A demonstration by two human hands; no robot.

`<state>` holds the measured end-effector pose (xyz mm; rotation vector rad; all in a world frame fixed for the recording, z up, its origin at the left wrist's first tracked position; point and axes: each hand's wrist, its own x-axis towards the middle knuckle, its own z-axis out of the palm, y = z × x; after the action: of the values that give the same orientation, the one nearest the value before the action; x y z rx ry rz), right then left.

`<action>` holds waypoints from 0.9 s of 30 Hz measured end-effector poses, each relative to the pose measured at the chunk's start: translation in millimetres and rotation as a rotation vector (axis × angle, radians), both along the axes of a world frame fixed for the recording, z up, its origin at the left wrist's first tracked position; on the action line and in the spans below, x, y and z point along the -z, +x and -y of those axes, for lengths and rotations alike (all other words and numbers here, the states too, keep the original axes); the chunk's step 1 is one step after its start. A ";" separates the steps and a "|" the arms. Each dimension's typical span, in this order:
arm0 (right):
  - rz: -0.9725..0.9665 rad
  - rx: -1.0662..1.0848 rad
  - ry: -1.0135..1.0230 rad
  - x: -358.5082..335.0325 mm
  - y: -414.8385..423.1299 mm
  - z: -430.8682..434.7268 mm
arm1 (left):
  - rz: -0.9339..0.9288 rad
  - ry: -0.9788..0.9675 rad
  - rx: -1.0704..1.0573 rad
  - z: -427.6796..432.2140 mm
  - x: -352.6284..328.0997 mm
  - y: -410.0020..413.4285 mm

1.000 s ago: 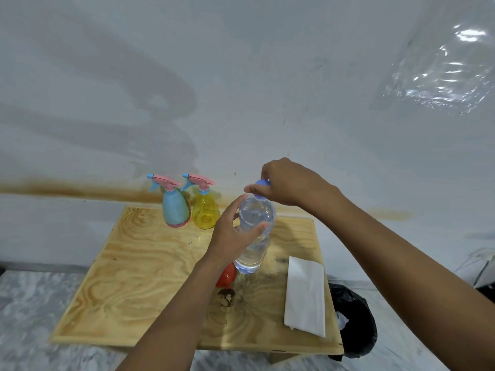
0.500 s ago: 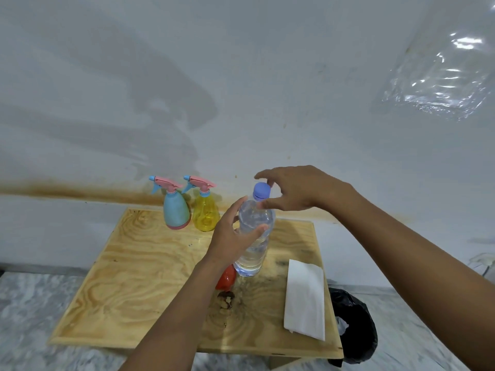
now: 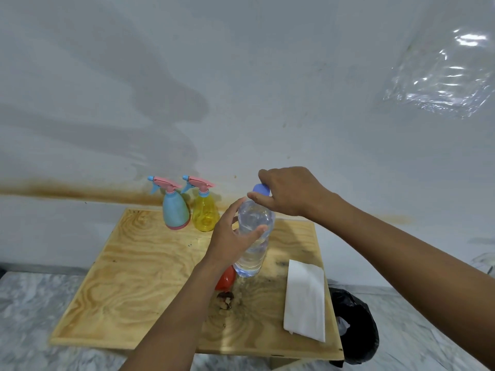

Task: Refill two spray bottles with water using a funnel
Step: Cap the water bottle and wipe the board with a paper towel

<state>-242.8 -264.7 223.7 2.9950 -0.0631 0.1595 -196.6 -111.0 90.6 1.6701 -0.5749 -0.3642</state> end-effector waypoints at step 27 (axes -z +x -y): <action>0.057 0.060 0.206 19.6 -9.6 12.7 | -0.014 -0.001 0.025 -2.8 2.7 -5.2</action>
<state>-252.4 -277.4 204.1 3.1885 -0.1869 0.2465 -201.8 -108.2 88.0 1.6593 -0.5860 -0.3932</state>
